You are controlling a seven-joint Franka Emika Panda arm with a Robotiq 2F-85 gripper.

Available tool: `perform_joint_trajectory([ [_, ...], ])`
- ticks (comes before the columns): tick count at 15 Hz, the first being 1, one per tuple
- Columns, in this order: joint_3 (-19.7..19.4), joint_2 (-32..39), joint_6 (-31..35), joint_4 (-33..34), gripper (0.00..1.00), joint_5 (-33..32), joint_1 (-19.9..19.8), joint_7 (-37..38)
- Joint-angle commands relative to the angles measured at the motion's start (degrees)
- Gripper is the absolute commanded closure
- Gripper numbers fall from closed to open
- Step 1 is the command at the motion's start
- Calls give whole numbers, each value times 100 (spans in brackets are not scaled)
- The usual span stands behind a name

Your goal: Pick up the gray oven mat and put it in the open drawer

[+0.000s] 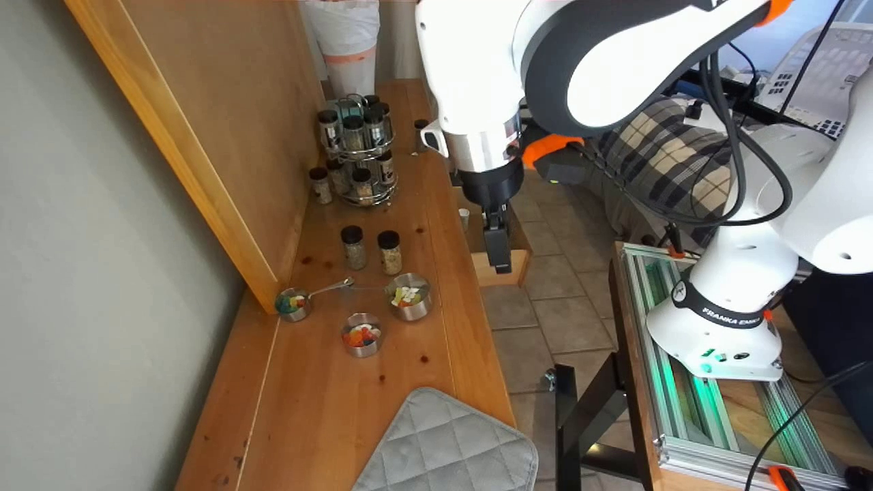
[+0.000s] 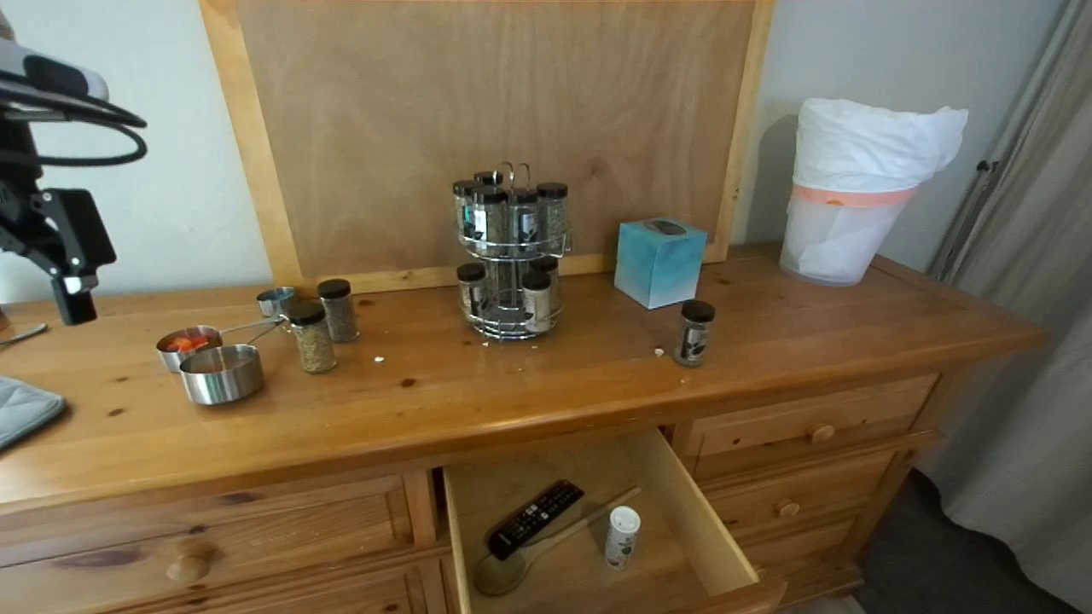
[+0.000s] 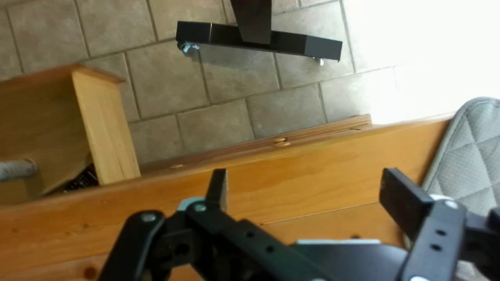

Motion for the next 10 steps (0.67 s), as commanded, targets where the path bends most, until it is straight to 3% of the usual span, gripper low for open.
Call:
perform_joint_trajectory([
  [1,109,623,808,16,0,-101,296,-657],
  [10,332,2285,3311,247,0,-41,552,-2721],
])
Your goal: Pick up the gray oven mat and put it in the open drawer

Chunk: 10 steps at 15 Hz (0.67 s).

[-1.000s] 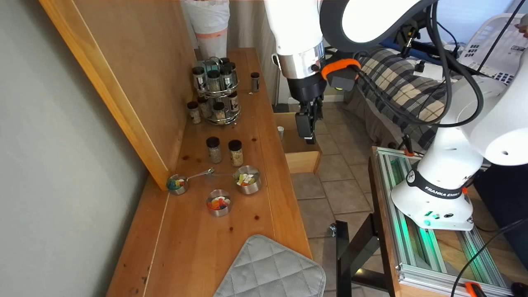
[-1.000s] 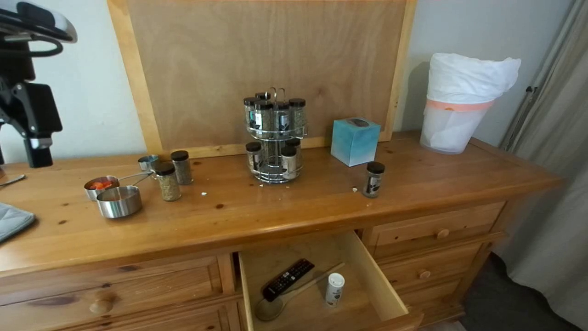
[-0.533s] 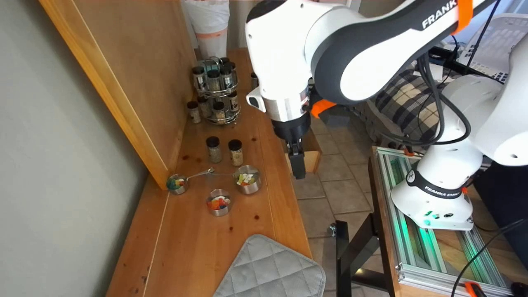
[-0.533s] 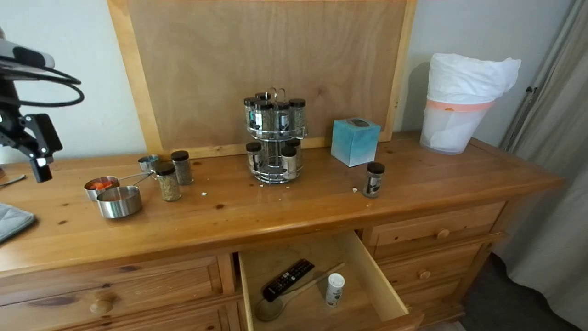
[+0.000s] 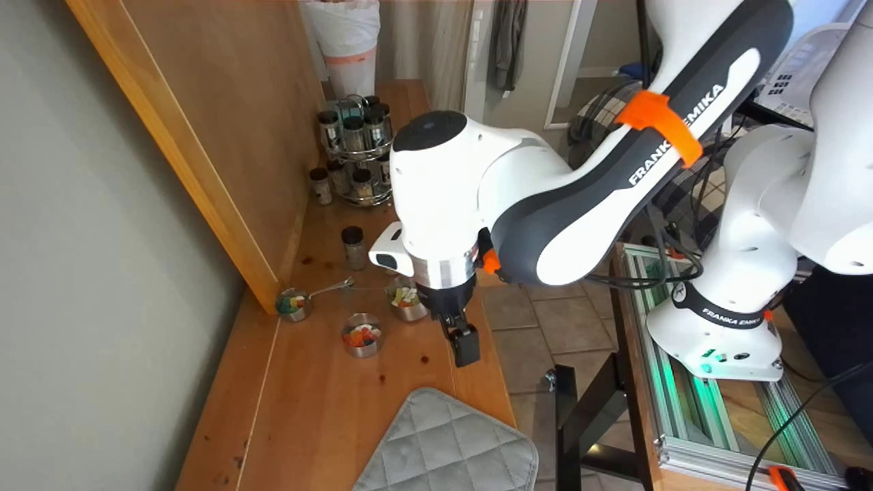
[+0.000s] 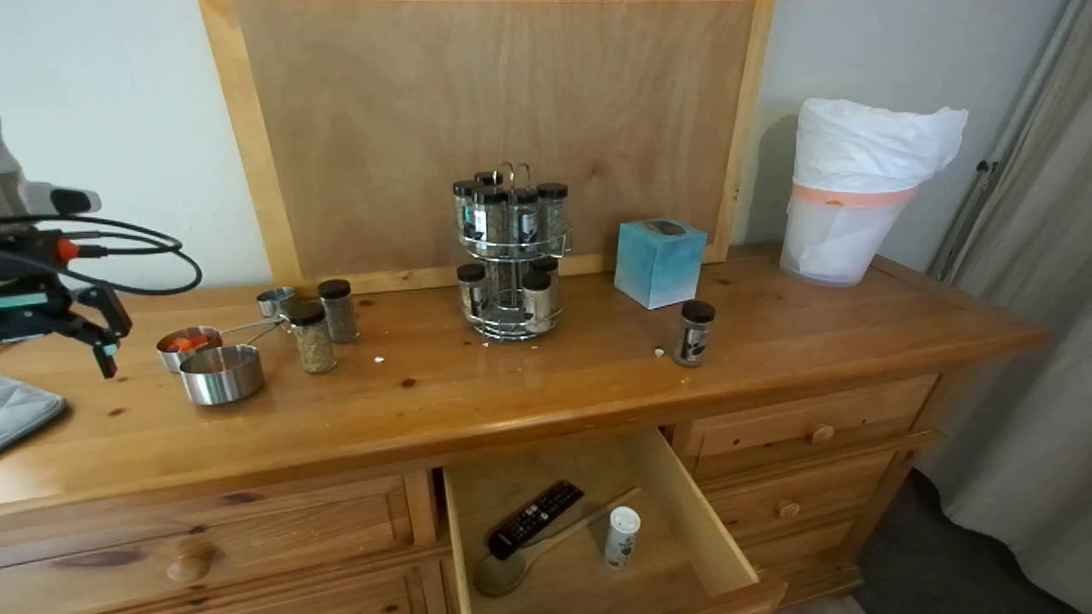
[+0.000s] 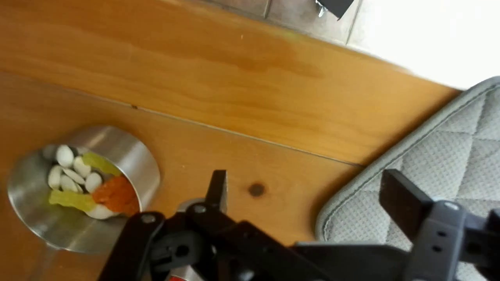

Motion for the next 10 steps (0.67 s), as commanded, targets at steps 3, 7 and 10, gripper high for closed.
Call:
perform_joint_trajectory([
  [3,206,854,1143,322,0,159,-194,-1748],
  [7,728,1250,1544,501,0,665,-646,-3283],
  [10,516,1095,1458,349,0,335,-470,-2611],
])
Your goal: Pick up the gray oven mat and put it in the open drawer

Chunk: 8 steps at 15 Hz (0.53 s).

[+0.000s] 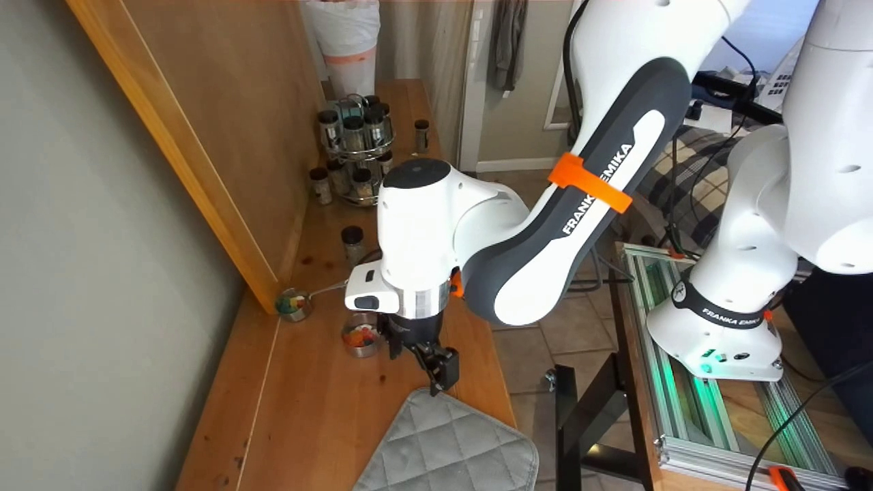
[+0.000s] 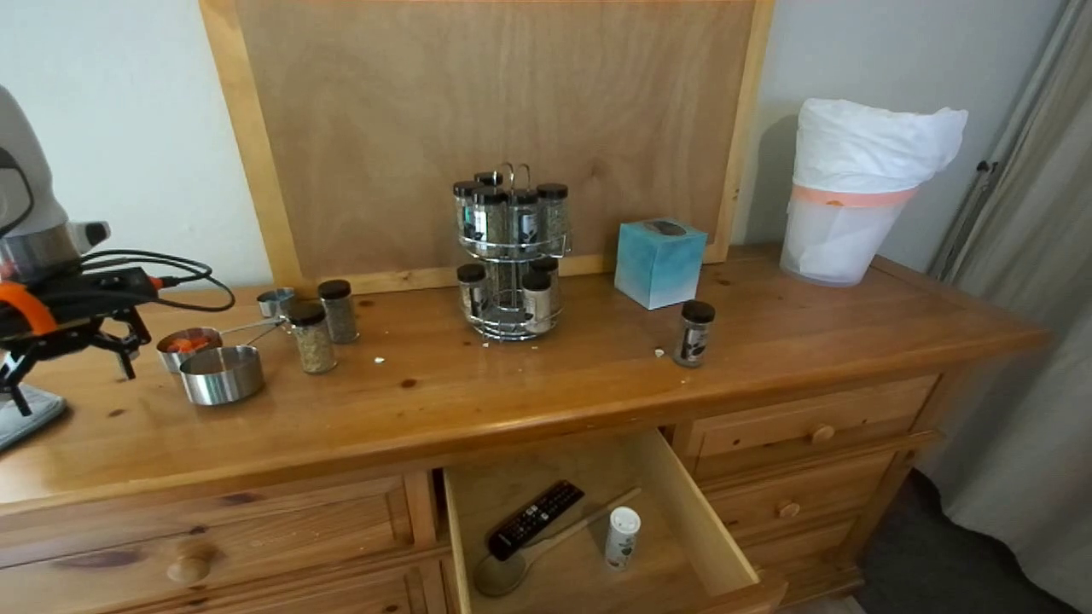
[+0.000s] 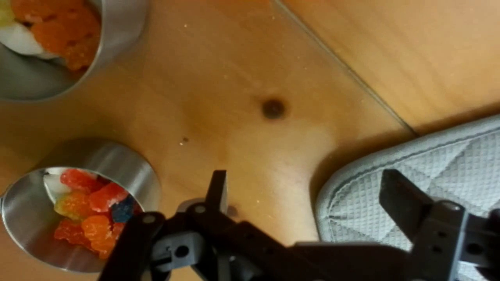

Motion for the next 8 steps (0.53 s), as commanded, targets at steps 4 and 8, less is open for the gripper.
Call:
perform_joint_trajectory([
  [4,49,11,-16,21,0,-38,-43,52],
  [8,267,201,-167,207,0,376,-184,-216],
])
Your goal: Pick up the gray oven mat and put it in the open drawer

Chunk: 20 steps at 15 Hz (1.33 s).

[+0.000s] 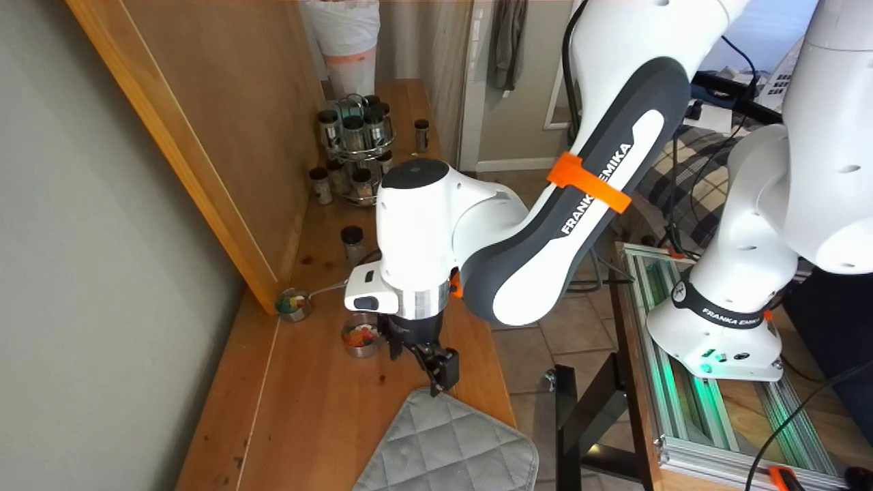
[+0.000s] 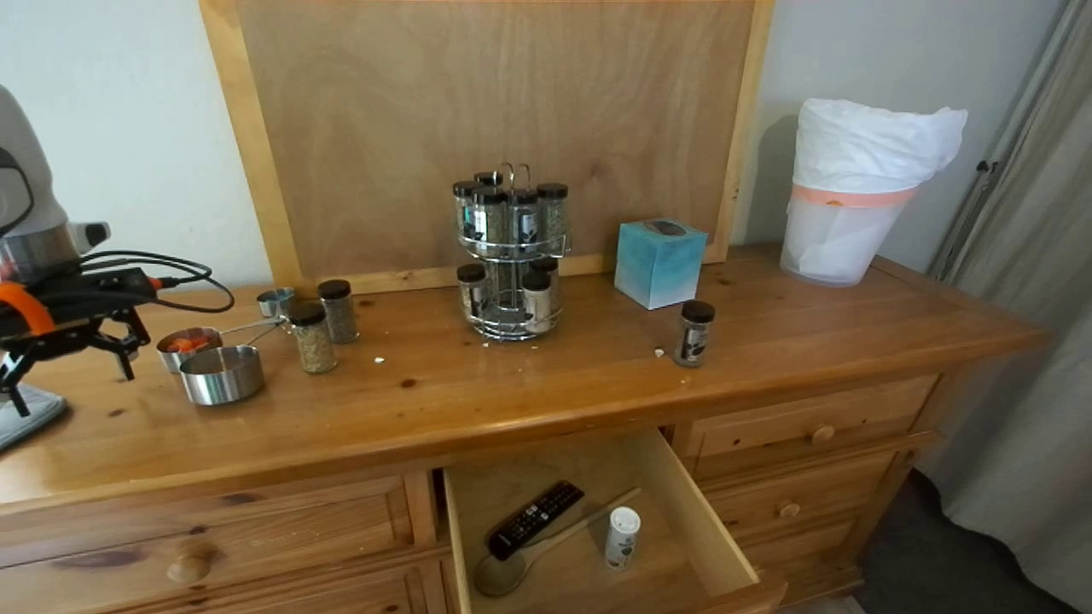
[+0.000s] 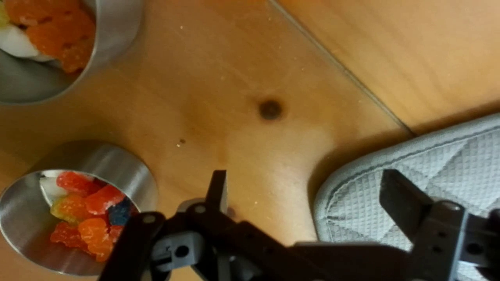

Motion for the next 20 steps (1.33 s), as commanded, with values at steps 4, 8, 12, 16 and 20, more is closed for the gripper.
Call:
perform_joint_trajectory([
  [4,662,427,-341,341,0,1210,-455,-683],
  [8,663,650,-401,455,0,1383,-491,-672],
  [12,775,852,-532,637,34,1588,-616,-885],
  [16,812,911,-796,779,61,1644,-622,-1015],
  [20,808,852,-939,825,89,1688,-558,-1085],
])
